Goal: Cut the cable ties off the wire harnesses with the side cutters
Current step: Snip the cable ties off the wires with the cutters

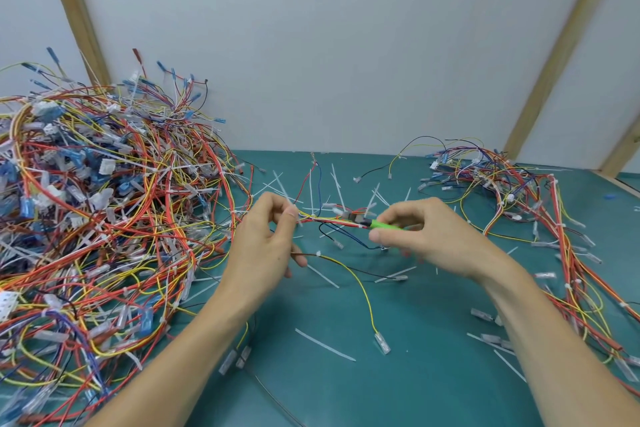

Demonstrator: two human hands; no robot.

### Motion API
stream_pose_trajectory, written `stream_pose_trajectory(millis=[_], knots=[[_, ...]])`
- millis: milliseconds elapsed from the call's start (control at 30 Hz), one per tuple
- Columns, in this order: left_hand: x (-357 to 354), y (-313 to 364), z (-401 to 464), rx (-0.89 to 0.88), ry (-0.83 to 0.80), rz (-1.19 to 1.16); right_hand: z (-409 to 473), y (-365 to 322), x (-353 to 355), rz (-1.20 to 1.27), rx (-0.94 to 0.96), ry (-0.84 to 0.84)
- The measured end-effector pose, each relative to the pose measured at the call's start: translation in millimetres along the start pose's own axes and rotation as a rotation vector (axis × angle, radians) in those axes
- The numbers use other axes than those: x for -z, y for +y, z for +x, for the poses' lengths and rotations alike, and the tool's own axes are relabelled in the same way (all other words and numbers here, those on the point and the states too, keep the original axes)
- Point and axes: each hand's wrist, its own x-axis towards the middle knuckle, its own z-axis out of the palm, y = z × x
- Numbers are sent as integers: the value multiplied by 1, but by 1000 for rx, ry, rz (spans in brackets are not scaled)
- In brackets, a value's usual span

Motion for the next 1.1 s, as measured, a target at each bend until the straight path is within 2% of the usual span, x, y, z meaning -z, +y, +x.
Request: stream_pose_trajectory(millis=[167,333,433,533,667,833,900,1033,1100], knots=[[-2,4,-2,54,-61,-139,2,-9,-23,246,40,-19],[0,8,-2,66,-71,-247,2,-13,-56,292,43,-65],[2,9,-1,92,-43,-300,3,-13,-66,307,48,-20],[3,9,1,66,72,-320,6,-12,-68,366,48,65],[13,6,8,-132,328,-189,8,-9,-59,458,17,150],[20,5,10,-159,354,-151,9,-6,-44,492,24,198],[22,5,8,-179,363,-116,10,-6,-43,504,60,292],[25,6,7,-152,379,-63,13,-1,-41,432,142,582],[25,2,8,-106,345,150,15,3,-39,360,136,660]])
